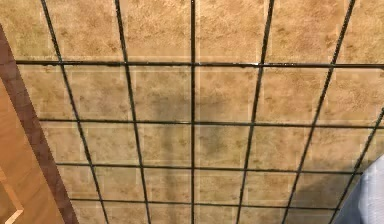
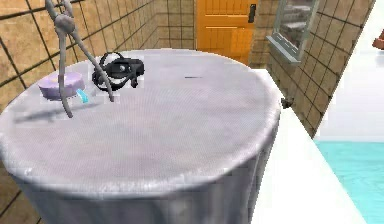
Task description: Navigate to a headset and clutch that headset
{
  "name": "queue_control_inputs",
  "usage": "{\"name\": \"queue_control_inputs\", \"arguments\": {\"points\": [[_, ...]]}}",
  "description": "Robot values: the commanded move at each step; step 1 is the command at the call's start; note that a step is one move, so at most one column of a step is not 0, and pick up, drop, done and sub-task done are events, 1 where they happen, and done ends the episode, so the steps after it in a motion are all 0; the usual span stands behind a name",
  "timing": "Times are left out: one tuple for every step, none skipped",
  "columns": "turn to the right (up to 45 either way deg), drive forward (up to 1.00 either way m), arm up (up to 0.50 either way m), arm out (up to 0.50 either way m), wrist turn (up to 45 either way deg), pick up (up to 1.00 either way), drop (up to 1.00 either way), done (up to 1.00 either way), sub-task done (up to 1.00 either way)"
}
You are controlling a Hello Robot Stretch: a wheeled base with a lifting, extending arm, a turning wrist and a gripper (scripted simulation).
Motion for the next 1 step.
{"name": "queue_control_inputs", "arguments": {"points": [[-15.0, 0.0, 0.0, 0.0, 0.0, 0.0, 0.0, 0.0, 0.0]]}}
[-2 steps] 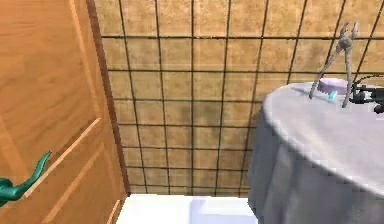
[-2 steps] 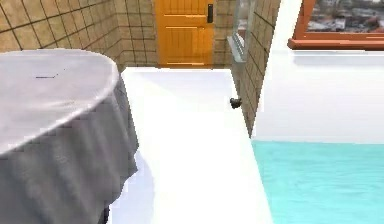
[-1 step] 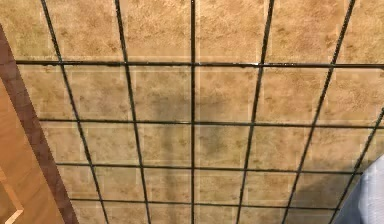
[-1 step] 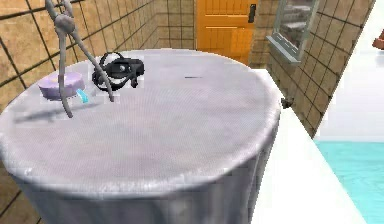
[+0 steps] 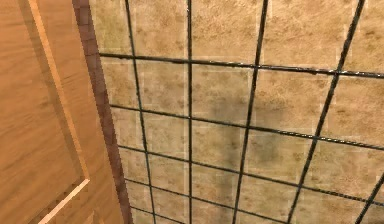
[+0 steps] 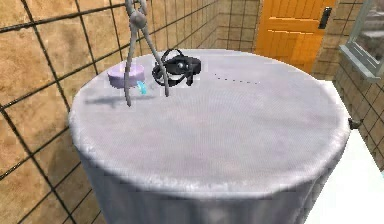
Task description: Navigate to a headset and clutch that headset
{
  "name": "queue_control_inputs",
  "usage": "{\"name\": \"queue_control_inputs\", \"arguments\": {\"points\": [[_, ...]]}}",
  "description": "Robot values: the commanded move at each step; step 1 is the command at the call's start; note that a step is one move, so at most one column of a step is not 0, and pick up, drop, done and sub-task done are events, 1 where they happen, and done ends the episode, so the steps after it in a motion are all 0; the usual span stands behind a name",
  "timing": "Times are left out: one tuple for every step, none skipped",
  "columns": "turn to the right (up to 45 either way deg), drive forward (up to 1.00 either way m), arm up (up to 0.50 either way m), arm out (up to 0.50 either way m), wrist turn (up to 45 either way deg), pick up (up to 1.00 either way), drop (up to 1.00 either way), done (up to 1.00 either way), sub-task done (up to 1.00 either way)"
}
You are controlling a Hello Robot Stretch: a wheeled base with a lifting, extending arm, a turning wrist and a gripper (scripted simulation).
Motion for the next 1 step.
{"name": "queue_control_inputs", "arguments": {"points": [[0.0, 0.0, 0.5, 0.0, 0.0, 0.0, 0.0, 0.0, 0.0]]}}
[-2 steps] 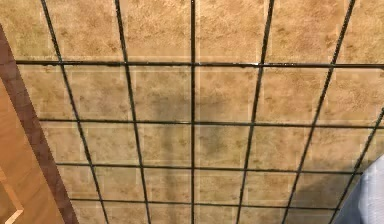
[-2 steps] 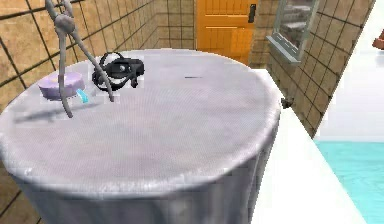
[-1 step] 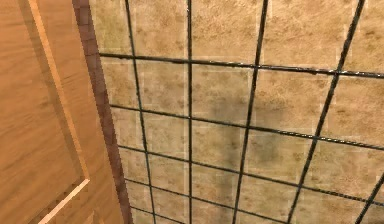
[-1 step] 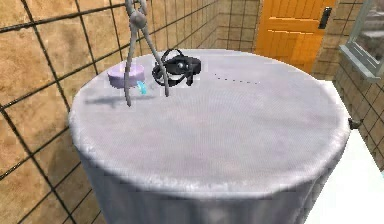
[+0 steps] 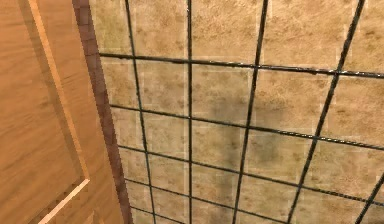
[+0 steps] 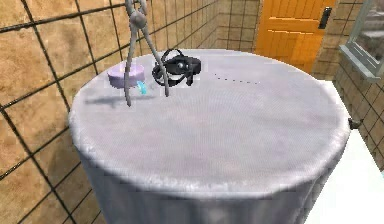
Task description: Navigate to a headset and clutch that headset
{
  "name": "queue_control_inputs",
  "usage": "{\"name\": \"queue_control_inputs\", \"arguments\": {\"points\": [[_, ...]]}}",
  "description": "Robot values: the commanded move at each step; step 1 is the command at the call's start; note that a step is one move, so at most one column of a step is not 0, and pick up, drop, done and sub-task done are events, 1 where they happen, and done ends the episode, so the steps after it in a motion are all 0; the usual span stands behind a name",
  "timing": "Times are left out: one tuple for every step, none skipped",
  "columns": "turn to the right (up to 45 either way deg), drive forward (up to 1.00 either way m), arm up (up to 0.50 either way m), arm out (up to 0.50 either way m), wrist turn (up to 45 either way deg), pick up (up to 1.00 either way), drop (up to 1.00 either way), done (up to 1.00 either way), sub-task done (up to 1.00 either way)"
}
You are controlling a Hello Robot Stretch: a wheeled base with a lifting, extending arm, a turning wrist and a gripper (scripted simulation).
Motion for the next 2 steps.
{"name": "queue_control_inputs", "arguments": {"points": [[0.0, 0.0, 0.38, 0.0, 0.0, 0.0, 0.0, 0.0, 0.0], [0.0, 0.0, 0.0, 0.4, 0.0, 0.0, 0.0, 0.0, 0.0]]}}
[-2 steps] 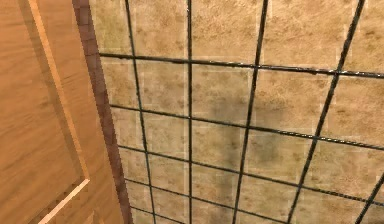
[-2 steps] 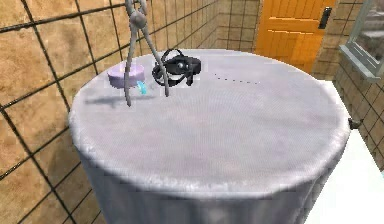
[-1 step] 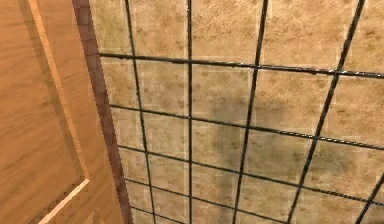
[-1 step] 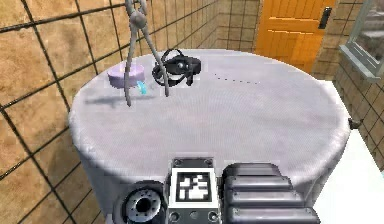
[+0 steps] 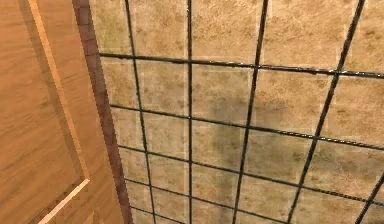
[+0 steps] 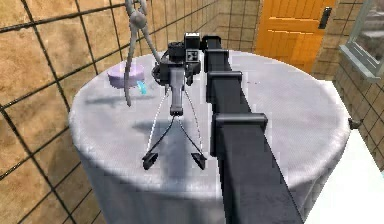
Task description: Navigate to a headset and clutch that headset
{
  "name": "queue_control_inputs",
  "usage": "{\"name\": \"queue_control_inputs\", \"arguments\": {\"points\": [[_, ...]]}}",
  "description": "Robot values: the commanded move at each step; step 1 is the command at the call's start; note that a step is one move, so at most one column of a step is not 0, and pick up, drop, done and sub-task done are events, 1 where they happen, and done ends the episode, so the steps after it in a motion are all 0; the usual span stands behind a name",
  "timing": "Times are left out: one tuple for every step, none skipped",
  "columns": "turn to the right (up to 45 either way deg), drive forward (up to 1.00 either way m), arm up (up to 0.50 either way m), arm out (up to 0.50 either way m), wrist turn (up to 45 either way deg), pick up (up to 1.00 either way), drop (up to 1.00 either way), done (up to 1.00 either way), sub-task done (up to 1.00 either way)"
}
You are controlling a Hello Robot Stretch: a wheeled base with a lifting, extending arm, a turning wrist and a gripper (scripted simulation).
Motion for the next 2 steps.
{"name": "queue_control_inputs", "arguments": {"points": [[0.0, 0.0, 0.0, 0.0, 45.0, 0.0, 0.0, 0.0, 0.0], [0.0, 0.0, 0.0, 0.0, 45.0, 0.0, 0.0, 0.0, 0.0]]}}
